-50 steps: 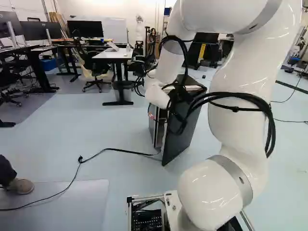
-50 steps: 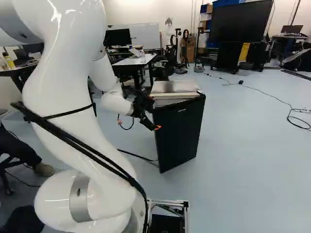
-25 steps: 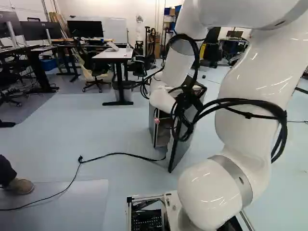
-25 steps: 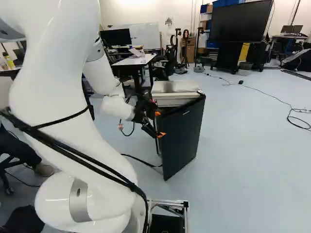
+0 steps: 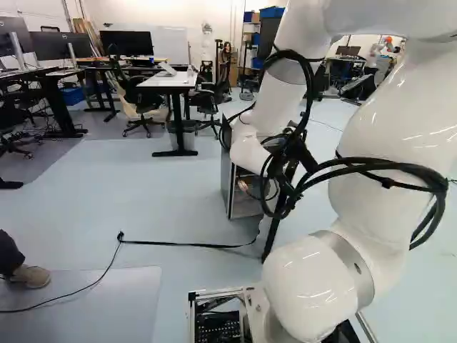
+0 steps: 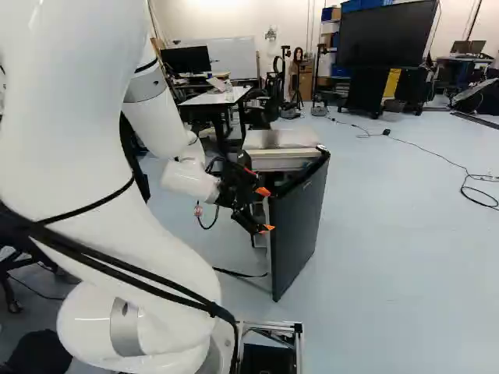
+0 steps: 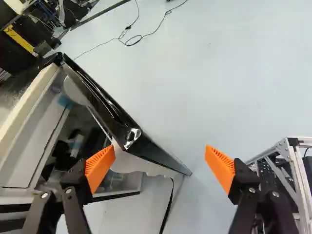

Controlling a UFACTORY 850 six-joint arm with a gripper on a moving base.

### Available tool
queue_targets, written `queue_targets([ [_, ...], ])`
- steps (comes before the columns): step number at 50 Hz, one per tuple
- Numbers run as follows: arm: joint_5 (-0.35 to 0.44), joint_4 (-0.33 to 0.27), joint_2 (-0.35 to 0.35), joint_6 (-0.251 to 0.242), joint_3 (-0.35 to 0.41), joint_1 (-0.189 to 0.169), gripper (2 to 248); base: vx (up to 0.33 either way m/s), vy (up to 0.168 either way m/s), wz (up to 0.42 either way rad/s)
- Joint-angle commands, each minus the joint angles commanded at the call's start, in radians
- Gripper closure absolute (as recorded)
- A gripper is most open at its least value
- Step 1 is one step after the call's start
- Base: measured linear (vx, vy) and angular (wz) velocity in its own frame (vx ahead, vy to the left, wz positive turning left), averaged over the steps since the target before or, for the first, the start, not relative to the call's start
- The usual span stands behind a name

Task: Open the fridge door

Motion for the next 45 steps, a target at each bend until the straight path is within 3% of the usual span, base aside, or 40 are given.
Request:
queue_targets([
  [17, 0.000, 0.000, 0.017, 0.000, 0.019, -0.081, 3, 0.000, 0.000, 0.000],
  [45, 0.000, 0.000, -0.013, 0.000, -0.015, -0.244, 3, 0.000, 0.000, 0.000],
])
